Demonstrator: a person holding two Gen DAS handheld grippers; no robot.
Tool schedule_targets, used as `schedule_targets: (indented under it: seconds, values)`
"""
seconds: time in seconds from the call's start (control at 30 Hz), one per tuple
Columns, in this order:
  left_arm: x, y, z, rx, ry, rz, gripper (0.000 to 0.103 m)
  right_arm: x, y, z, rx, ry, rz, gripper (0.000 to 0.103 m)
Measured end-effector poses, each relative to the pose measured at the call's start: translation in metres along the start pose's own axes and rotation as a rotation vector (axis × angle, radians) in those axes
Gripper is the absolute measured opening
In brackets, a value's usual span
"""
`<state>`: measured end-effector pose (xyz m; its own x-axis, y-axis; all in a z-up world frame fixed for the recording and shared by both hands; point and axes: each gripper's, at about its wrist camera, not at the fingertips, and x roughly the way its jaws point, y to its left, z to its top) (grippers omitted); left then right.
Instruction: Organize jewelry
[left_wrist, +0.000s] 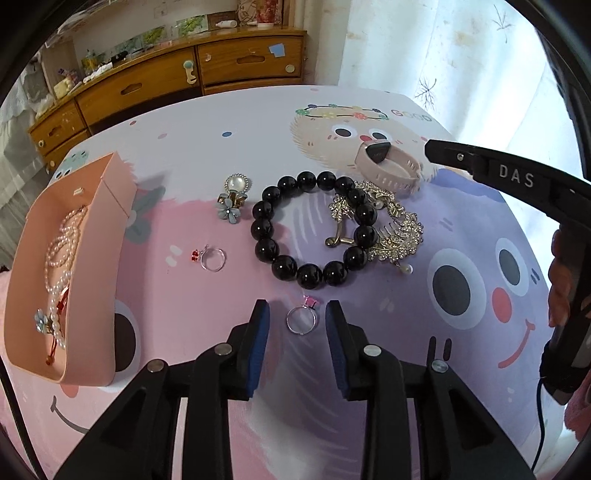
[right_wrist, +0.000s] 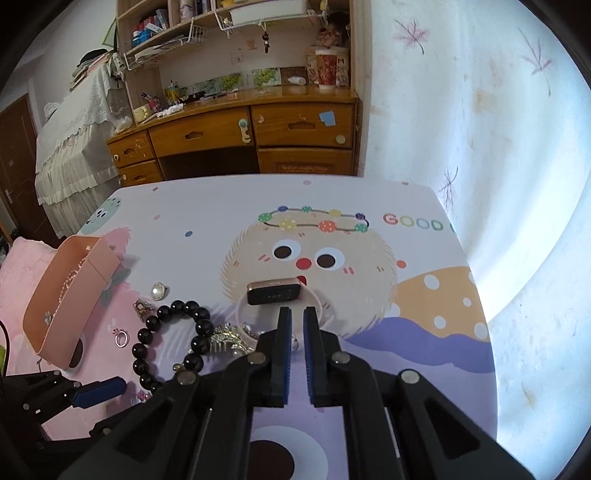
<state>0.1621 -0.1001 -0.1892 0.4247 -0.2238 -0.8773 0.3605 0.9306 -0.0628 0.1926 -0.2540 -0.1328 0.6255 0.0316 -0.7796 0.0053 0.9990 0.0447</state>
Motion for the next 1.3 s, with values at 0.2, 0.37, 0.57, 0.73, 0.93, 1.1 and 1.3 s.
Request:
schedule_targets:
  seconds: [0.2, 0.37, 0.57, 0.73, 0.93, 1.1, 1.3]
  values:
    - [0.001, -0.008, 0.0, 0.04, -0.014, 0.018, 0.024, 0.012, -0.006, 0.0, 0.018, 0.032, 0.03, 0.058]
    - [0.0, -0.006, -0.001, 0.018, -0.024, 0.005, 0.014, 0.025, -0.005, -0.001, 0.061, 0.06, 0.073, 0.062]
    - [0.0, -0.006, -0.001, 0.024, -0.029, 0.009, 0.014, 0.038, -0.009, -0.003, 0.152, 0.084, 0.12, 0.071]
    - [-0.001, -0.004, -0.001, 0.005, -0.027, -0.002, 0.014, 0.038, -0.016, -0.004, 0.219, 0.083, 0.143, 0.069]
    - [-0.001, -0.003, -0.001, -0.005, -0.025, -0.008, 0.014, 0.037, -0.022, -0.003, 0.283, 0.083, 0.202, 0.035]
    - [-0.001, -0.001, -0.001, -0.025, -0.024, -0.017, 0.014, 0.041, -0.026, -0.006, 0.296, 0.133, 0.14, 0.008]
    - [-0.005, 0.001, -0.005, -0.027, -0.024, -0.014, 0.013, 0.026, -0.03, -0.005, 0.291, 0.089, 0.121, 0.008]
